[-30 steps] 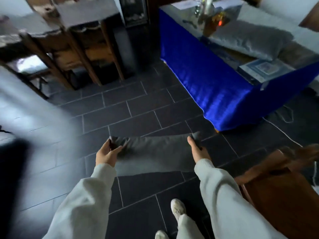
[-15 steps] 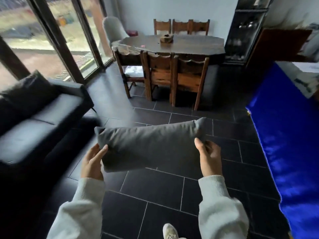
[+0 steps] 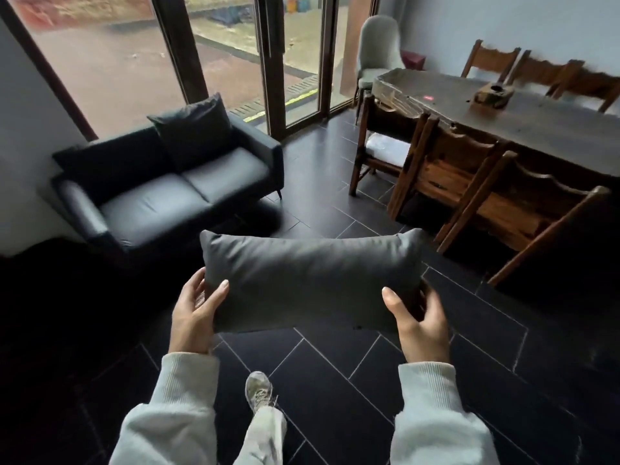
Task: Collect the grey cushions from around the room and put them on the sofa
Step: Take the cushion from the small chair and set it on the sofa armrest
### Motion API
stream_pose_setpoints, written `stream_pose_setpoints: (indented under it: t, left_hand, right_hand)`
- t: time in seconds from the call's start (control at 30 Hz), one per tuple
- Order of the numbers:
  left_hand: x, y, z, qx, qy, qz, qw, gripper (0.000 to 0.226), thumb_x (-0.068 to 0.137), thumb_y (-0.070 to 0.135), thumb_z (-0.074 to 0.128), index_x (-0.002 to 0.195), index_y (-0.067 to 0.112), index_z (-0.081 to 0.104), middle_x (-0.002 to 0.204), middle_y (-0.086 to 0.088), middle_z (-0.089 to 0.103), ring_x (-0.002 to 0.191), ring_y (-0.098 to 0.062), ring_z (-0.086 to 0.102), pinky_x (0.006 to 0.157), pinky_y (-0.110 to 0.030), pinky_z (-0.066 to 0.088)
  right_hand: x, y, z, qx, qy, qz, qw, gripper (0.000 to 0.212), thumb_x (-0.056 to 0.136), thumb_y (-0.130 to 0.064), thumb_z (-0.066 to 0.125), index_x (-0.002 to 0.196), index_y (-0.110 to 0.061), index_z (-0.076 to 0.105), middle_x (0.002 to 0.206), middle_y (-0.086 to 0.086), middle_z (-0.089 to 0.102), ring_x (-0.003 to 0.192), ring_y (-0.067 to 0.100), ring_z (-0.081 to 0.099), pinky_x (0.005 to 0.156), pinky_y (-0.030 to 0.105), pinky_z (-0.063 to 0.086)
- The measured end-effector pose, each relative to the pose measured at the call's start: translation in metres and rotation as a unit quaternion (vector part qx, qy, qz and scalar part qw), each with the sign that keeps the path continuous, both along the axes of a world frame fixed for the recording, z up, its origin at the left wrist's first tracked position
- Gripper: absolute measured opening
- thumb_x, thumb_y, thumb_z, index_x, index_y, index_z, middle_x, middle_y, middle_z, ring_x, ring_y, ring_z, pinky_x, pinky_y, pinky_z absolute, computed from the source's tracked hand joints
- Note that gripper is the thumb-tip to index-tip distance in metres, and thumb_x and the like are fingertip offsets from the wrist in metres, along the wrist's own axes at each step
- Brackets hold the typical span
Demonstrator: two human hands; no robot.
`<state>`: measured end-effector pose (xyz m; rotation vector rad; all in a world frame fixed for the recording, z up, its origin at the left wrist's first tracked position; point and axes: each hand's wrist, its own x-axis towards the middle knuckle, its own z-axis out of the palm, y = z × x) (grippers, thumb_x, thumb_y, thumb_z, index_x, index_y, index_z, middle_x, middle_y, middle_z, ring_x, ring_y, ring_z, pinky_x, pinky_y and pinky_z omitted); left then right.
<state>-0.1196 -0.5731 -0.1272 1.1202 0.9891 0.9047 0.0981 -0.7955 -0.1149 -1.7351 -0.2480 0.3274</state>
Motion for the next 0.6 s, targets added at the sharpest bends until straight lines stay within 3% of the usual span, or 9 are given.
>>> stream_pose_setpoints:
  t: [0.13, 0.3, 0.4, 0.5, 0.6]
  left_hand:
    - [0.039, 0.089, -0.007, 0.026, -0.001, 0.004, 1.000, 0.049, 0.094, 0.008, 0.067, 0.141, 0.008, 0.056, 0.138, -0.017, 0.062, 0.131, -0.030, 0.057, 0.115, -0.050, 0.041]
    - [0.084, 0.208, 0.003, 0.027, 0.005, 0.014, 1.000, 0.047, 0.093, 0.012, 0.070, 0.140, 0.012, 0.059, 0.134, -0.011, 0.065, 0.126, -0.022, 0.061, 0.114, -0.050, 0.042]
    - [0.110, 0.264, 0.010, 0.044, 0.020, 0.017, 0.999, 0.061, 0.081, 0.026, 0.078, 0.139, 0.017, 0.060, 0.131, -0.006, 0.068, 0.121, -0.019, 0.063, 0.110, -0.045, 0.047]
    - [0.127, 0.311, 0.010, 0.038, 0.032, 0.026, 0.998, 0.074, 0.070, 0.043, 0.079, 0.139, 0.021, 0.060, 0.132, -0.002, 0.068, 0.125, -0.018, 0.062, 0.111, -0.045, 0.045]
    - [0.144, 0.357, 0.003, 0.037, 0.042, 0.033, 0.998, 0.075, 0.068, 0.050, 0.077, 0.136, 0.023, 0.063, 0.130, 0.001, 0.070, 0.126, -0.016, 0.061, 0.114, -0.048, 0.042]
  right_hand:
    - [0.039, 0.093, -0.003, 0.000, -0.010, 0.000, 1.000, 0.058, 0.085, -0.025, 0.084, 0.138, -0.017, 0.060, 0.124, -0.005, 0.070, 0.114, 0.008, 0.066, 0.099, 0.023, 0.049]
    - [0.091, 0.209, 0.011, 0.004, -0.014, 0.006, 1.000, 0.044, 0.085, -0.025, 0.084, 0.122, -0.032, 0.061, 0.112, -0.020, 0.068, 0.094, -0.018, 0.063, 0.087, 0.009, 0.048]
    - [0.117, 0.276, 0.019, 0.009, -0.025, 0.010, 1.000, 0.045, 0.086, -0.025, 0.083, 0.125, -0.032, 0.061, 0.112, -0.021, 0.068, 0.091, -0.022, 0.062, 0.075, -0.002, 0.044]
    - [0.141, 0.329, 0.018, -0.003, -0.030, 0.020, 0.999, 0.046, 0.087, -0.027, 0.083, 0.127, -0.031, 0.061, 0.112, -0.021, 0.067, 0.093, -0.023, 0.060, 0.076, -0.002, 0.043]
    - [0.169, 0.381, 0.010, -0.003, -0.027, 0.035, 0.999, 0.046, 0.086, -0.027, 0.083, 0.127, -0.029, 0.062, 0.114, -0.018, 0.069, 0.097, -0.017, 0.063, 0.084, 0.007, 0.046]
